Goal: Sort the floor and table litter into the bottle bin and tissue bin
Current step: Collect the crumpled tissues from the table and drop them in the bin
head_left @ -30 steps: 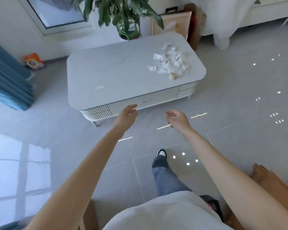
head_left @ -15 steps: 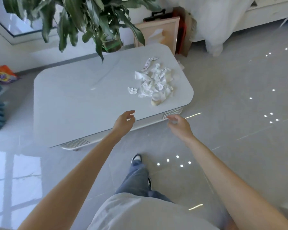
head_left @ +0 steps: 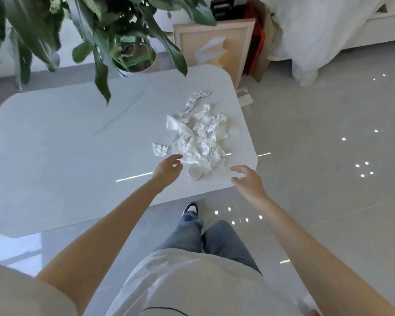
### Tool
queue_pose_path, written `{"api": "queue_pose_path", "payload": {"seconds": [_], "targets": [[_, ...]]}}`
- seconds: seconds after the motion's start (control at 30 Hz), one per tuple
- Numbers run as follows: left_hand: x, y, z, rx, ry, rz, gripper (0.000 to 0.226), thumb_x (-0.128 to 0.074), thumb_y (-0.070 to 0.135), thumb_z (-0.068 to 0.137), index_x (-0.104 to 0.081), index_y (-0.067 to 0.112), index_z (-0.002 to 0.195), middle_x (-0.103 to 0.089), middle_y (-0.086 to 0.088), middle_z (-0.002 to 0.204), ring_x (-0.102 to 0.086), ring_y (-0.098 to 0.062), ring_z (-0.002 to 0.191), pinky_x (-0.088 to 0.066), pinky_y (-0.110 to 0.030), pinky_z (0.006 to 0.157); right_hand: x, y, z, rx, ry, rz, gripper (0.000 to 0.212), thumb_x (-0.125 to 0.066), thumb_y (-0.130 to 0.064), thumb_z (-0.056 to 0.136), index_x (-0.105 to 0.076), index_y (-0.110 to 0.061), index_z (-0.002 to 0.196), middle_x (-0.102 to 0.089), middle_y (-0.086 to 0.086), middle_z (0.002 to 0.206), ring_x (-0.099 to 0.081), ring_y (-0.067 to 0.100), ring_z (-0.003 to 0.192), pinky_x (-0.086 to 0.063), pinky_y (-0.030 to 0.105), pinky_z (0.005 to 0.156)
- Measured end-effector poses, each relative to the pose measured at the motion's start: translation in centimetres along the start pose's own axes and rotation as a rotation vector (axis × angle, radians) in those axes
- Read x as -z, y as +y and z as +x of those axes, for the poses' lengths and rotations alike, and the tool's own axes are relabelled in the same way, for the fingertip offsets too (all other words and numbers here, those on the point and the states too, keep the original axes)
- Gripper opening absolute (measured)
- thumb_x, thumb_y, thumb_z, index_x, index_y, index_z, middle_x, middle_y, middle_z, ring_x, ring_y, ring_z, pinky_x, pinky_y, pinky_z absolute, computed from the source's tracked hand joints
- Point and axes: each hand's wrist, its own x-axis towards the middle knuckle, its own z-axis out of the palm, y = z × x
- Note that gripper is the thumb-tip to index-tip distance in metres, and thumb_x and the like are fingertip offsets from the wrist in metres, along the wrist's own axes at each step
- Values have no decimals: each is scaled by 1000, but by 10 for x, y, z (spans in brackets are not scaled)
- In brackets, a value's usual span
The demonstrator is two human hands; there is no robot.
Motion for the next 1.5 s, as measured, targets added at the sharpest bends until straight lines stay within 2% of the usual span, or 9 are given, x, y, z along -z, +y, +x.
{"api": "queue_pose_path", "payload": {"seconds": [0.13,0.27,0.5,0.73,1.03,1.17,1.3,1.4,1.5], "targets": [[-5,22,37,69,113,-43,37,-43,19,96,-53,27,131,-60,1,126,-52,-11,98,-39,-21,73,19,-10,55,19,-96,-75,36,-51,-8,88,-58,-19,122,-53,4,130,-54,17,98,-36,22,83],[-21,29,65,157,200,-112,38,-45,16,95,-53,25,131,-59,1,126,-53,-13,101,-38,-21,75,29,-14,108,56,-229,-143,36,-53,-9,90,-54,-18,125,-50,3,132,-51,20,117,-35,22,90],[-61,27,91,323,372,-271,41,-53,15,92,-53,26,131,-58,0,129,-57,-20,113,-42,-24,79,38,0,179,195,-432,-381,53,-62,-10,83,-44,-21,132,-37,8,139,-39,29,126,-28,23,92],[-92,-1,137,260,487,-335,43,-63,11,87,-56,21,128,-57,-7,128,-60,-25,108,-46,-30,90,-4,20,233,343,-527,-518,68,-61,-6,81,-35,-31,138,-21,1,147,-31,33,122,-29,26,86],[-114,-60,234,158,383,-4,64,-67,16,85,-40,25,142,-41,-8,143,-41,-27,128,-33,-34,104,-81,61,304,427,-566,-642,81,-63,-7,78,-28,-38,144,-9,-4,155,-23,30,130,-36,26,85],[-117,-75,267,151,222,295,88,-77,25,76,-26,37,146,-14,-6,155,-20,-35,137,-36,-48,102,-101,77,320,532,-534,-801,85,-64,-2,76,-29,-39,144,-4,-5,157,-20,30,131,-46,35,87],[-120,-83,285,163,66,533,108,-85,26,64,-17,46,145,8,-3,156,-5,-41,139,-46,-53,92,-104,95,329,666,-437,-843,64,-71,1,70,-53,-28,124,-22,-2,151,-30,27,120,-49,41,80],[-125,-87,292,127,128,619,103,-86,22,62,-25,46,141,-5,-6,151,-21,-39,130,-53,-46,80,-101,103,337,736,-380,-773,42,-71,1,70,-63,-17,108,-41,-1,136,-39,27,106,-50,39,73],[-124,-89,294,62,221,558,85,-83,11,66,-40,37,135,-22,-9,141,-32,-37,119,-51,-45,84,-97,101,346,729,-328,-708,32,-64,4,78,-66,-12,105,-52,2,124,-46,28,99,-48,34,70]]}}
